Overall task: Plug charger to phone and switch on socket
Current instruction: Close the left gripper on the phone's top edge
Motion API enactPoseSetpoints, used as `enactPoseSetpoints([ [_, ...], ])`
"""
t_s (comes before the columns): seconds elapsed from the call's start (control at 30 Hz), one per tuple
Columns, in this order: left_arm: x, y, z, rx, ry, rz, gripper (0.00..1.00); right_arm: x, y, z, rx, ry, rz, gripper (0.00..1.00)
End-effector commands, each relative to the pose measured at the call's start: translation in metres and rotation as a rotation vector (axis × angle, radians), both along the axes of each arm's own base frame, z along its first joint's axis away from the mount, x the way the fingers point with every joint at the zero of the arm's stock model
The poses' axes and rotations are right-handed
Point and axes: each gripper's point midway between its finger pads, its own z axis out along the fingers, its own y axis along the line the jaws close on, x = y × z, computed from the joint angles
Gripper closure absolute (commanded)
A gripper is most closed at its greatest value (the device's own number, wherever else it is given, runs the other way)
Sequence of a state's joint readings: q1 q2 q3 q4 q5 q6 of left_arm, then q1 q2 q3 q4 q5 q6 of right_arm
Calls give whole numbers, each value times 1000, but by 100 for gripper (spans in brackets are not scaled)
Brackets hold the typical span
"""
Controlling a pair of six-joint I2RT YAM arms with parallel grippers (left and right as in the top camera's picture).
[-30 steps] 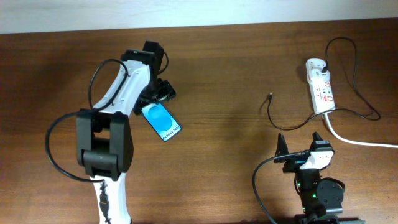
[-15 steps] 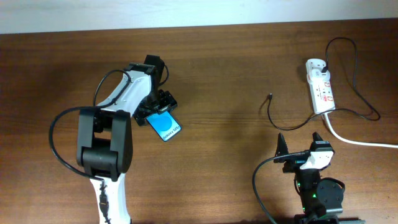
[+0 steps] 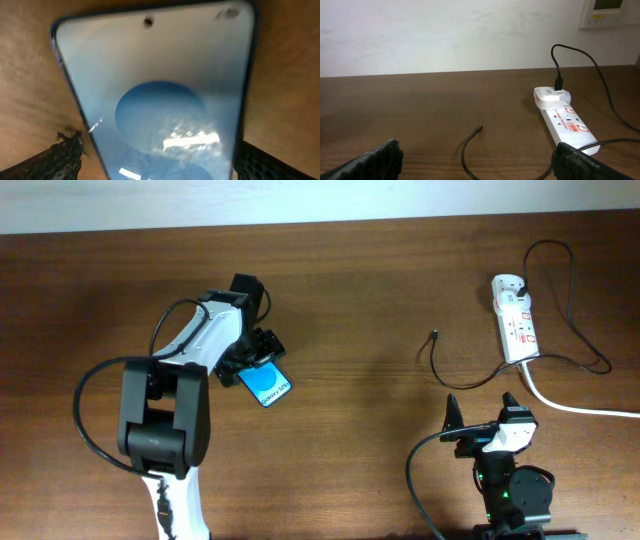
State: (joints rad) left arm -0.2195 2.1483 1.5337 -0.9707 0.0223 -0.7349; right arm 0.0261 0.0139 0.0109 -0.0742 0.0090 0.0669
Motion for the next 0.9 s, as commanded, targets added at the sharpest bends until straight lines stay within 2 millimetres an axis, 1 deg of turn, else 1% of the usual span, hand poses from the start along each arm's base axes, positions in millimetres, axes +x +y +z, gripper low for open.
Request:
enactPoseSetpoints([
  [0.0, -33, -8, -34, -57, 142, 20, 0, 0, 2, -2, -8, 3, 9, 1],
  [0.03, -34, -11, -33, -71, 145, 21, 4, 0, 2, -2, -8, 3, 9, 1],
  [0.07, -34, -12, -33, -79, 147, 22, 12, 0, 2, -2, -8, 3, 9, 1],
  [0.1, -34, -12, -33, -81, 147, 22, 15, 0, 2, -2, -8, 3, 9, 1],
  [0.17, -34, -13, -33, -82, 147, 21, 16, 0, 2, -2, -8, 3, 9, 1],
  [0.2, -35, -13, -33, -81, 147, 20, 21, 0, 2, -2, -8, 3, 9, 1],
  [0.3, -34, -13, -33, -81, 147, 19, 25, 0, 2, -2, -8, 3, 9, 1],
  [0.37, -33, -12, -32, -83, 143, 21, 30, 0, 2, -2, -8, 3, 9, 1],
  [0.43, -30, -13, -29, -83, 141, 21, 31, 0, 2, -2, -8, 3, 9, 1],
  [0.5, -27, -14, -21, -84, 140, 13, 30, 0, 2, -2, -8, 3, 9, 1],
  [0.6, -17, -16, 0, -91, 134, -31, 31, 0, 2, -2, -8, 3, 9, 1],
  [0.63, -14, -21, 8, -121, 129, -70, 34, 0, 2, -2, -8, 3, 9, 1],
  [0.73, -11, -37, 19, -215, 124, -121, 34, 0, 2, -2, -8, 3, 9, 1],
  [0.87, -14, -57, 29, -359, 139, -144, 35, 0, 2, -2, -8, 3, 9, 1],
])
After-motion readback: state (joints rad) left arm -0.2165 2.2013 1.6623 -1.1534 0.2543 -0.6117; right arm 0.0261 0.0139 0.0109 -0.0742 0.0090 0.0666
